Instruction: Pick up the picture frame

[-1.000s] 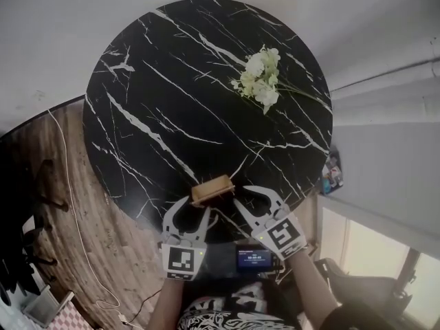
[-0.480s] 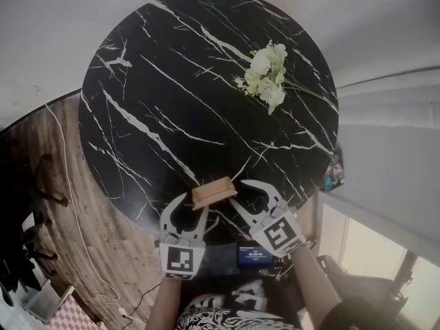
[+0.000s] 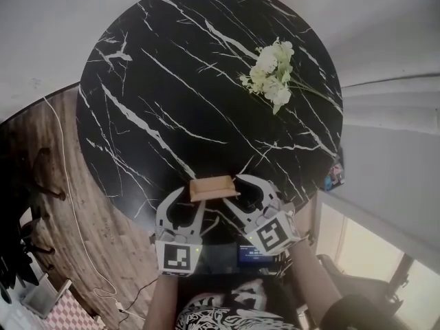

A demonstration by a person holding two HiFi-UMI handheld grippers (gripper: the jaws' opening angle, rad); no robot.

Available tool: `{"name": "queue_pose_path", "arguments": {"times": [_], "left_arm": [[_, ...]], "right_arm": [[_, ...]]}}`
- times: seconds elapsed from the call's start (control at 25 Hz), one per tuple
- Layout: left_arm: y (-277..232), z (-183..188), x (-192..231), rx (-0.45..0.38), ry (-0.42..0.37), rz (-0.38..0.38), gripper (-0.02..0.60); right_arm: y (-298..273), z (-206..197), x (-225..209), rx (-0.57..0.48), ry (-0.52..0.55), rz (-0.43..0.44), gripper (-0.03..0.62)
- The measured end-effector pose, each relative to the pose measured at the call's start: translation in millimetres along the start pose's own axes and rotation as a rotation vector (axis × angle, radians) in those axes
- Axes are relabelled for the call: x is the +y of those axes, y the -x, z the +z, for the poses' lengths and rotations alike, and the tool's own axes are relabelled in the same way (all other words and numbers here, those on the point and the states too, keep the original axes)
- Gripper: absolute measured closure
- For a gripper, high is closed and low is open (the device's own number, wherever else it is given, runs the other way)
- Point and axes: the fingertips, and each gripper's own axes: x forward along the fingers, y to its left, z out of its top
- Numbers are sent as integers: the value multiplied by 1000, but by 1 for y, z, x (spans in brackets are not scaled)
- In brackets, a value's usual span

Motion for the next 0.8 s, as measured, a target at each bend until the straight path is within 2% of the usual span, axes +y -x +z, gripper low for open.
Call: {"name": "queue_pose_path", "arguments": {"times": [0.08,0.2,0.44,0.8], "left_arm": [[-2,1,-2,-2,-11,-16,431],[-5,4,-1,-18,-5,-23,431],[-7,3,-1,-27,45,-41,431],[-7,2,1,0,86,-55,442]], "right_arm": [[-6,1,0,-2,30,17,425],[-12,1,1,1,66,42,425],[-14,0,1,-24,24,90,425],[-16,1,-3,13,-50,155,425]]}}
